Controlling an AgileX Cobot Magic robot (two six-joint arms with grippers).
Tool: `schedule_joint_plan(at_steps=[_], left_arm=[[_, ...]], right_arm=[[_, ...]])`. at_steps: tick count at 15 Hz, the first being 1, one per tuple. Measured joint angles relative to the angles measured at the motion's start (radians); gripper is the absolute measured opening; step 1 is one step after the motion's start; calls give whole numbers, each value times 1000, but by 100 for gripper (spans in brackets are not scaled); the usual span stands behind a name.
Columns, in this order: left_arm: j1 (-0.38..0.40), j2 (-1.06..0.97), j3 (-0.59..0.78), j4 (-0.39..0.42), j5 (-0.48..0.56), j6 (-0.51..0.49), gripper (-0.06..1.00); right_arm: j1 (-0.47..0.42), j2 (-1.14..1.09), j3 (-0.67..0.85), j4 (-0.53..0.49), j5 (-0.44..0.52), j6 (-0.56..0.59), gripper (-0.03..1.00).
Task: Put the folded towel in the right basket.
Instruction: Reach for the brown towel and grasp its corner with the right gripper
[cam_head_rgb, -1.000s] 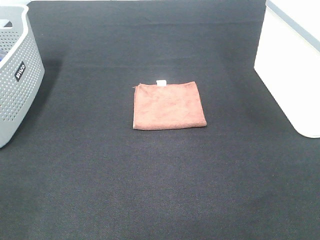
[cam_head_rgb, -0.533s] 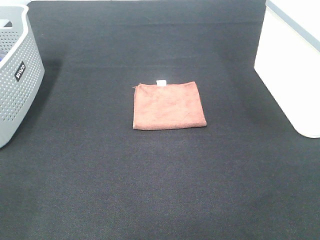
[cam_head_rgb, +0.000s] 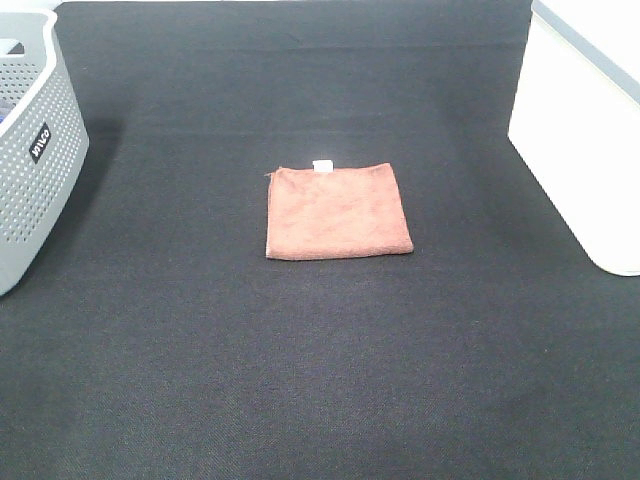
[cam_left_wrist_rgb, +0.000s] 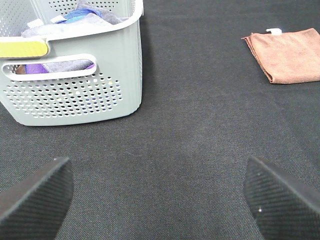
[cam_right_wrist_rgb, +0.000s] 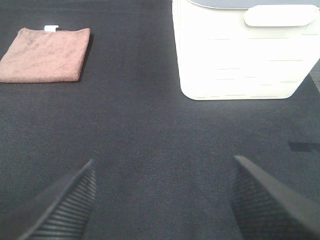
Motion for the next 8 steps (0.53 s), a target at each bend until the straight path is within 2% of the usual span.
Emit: schedule_joint_plan(at_steps=[8], left_arm=[[0,0,0,0,0,0,88]], right_arm=[[0,0,0,0,0,0,70]])
